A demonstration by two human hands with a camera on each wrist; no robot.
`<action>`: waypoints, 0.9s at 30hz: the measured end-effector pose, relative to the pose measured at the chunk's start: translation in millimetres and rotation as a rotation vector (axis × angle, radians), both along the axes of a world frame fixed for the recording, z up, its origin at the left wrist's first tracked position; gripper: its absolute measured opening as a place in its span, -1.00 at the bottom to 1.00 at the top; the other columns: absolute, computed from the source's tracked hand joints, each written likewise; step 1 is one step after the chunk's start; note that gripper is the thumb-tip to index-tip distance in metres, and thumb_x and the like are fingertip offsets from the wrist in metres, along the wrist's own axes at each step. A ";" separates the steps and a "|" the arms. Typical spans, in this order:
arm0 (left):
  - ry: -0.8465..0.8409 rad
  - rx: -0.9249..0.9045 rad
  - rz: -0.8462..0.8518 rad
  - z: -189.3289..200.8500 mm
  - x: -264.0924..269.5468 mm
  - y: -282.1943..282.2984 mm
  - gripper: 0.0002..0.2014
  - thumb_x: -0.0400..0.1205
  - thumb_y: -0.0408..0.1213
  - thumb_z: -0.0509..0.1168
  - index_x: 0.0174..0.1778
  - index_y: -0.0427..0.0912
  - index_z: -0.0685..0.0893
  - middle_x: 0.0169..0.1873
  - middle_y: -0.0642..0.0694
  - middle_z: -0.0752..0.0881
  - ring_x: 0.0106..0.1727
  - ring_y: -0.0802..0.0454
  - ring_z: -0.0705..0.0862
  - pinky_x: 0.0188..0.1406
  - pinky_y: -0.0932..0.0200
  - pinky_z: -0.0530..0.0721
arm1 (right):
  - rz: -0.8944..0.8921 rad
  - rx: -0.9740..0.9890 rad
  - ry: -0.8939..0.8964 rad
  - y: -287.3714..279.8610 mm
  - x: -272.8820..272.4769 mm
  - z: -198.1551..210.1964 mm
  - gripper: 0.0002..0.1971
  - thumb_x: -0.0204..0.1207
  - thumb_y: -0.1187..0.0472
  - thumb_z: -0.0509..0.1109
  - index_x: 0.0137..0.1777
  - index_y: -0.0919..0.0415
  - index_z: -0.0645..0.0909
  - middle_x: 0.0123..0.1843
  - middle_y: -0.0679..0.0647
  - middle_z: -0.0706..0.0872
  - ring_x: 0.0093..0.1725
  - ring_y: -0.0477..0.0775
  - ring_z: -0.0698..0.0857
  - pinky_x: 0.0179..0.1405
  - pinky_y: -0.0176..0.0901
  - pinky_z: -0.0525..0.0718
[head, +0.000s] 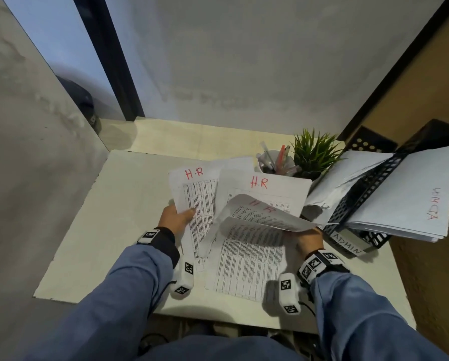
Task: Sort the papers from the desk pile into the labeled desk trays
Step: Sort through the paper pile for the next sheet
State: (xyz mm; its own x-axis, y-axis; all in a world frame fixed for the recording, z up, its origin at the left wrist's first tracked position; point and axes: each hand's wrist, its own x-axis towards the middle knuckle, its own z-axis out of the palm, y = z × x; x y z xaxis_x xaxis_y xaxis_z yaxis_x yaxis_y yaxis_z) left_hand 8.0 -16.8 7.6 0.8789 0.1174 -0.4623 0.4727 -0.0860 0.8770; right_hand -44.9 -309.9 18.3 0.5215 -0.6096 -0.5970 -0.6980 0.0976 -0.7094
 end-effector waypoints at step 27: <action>-0.460 0.024 0.055 82.9 -29.2 -54.6 -0.81 0.48 -0.30 0.48 -0.03 -0.21 0.71 -0.20 -0.03 0.77 -0.16 0.14 0.76 -0.20 0.29 0.75 | 0.342 -0.092 -0.818 71.5 -12.2 101.6 -0.64 0.44 0.38 0.47 -0.07 -0.15 0.49 -0.04 -0.16 0.62 -0.03 -0.33 0.66 -0.03 -0.36 0.72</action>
